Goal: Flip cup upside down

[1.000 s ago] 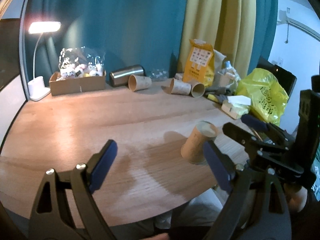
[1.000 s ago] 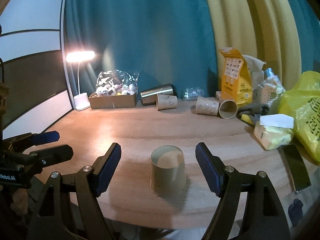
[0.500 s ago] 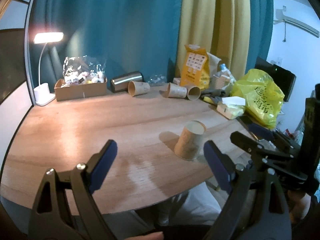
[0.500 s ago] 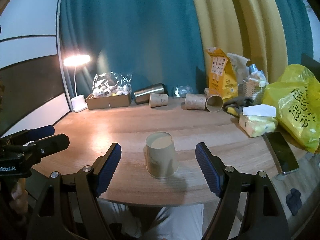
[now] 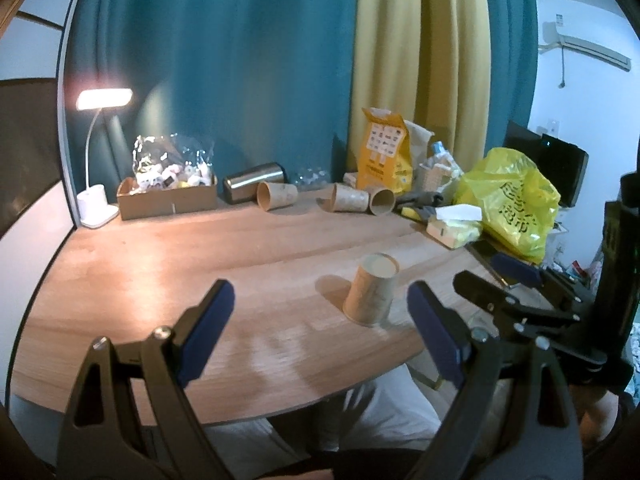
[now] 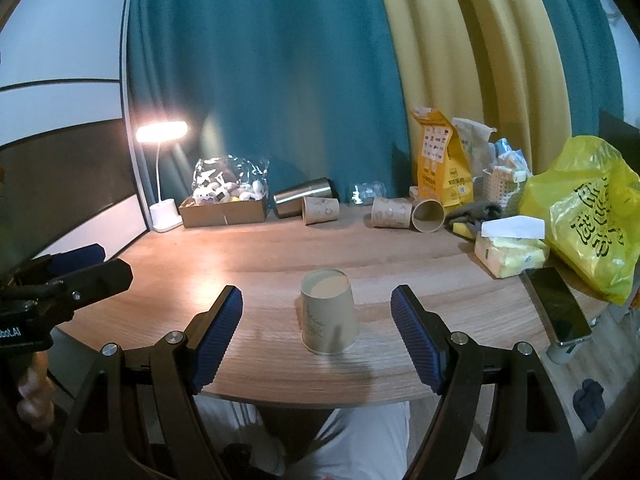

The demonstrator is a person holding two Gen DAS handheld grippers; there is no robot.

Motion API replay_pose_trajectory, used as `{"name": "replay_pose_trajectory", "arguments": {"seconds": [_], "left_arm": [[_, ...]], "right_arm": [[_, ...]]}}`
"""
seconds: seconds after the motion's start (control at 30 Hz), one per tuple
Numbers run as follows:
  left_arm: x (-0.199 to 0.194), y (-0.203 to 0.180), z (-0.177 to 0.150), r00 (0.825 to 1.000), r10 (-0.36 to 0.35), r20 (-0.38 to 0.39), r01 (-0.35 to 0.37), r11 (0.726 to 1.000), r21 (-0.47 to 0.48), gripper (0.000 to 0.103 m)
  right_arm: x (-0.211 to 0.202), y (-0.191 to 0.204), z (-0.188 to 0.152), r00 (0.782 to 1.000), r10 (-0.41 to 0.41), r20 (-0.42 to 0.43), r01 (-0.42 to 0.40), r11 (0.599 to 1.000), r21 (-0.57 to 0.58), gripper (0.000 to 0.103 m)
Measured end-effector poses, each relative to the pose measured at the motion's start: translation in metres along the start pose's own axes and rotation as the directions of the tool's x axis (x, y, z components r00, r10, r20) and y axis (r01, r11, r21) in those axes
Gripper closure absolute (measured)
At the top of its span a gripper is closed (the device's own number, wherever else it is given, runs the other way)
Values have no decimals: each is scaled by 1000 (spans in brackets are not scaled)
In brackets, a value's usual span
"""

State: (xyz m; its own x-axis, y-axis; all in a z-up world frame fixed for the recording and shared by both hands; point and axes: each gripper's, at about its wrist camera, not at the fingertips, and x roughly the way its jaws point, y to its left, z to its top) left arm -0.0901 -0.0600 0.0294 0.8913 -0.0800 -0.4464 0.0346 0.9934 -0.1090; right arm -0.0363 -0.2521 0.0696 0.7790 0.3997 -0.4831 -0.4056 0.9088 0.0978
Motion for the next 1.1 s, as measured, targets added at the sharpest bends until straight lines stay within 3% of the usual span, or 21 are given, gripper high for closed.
{"name": "replay_pose_trajectory", "arguments": {"seconds": [1.1], "left_arm": [[-1,7,-4,1000,27,7,-27,999,-34,13]], "right_arm": [[7,2,-1,999,21,-24,-21,1000,1,23]]}}
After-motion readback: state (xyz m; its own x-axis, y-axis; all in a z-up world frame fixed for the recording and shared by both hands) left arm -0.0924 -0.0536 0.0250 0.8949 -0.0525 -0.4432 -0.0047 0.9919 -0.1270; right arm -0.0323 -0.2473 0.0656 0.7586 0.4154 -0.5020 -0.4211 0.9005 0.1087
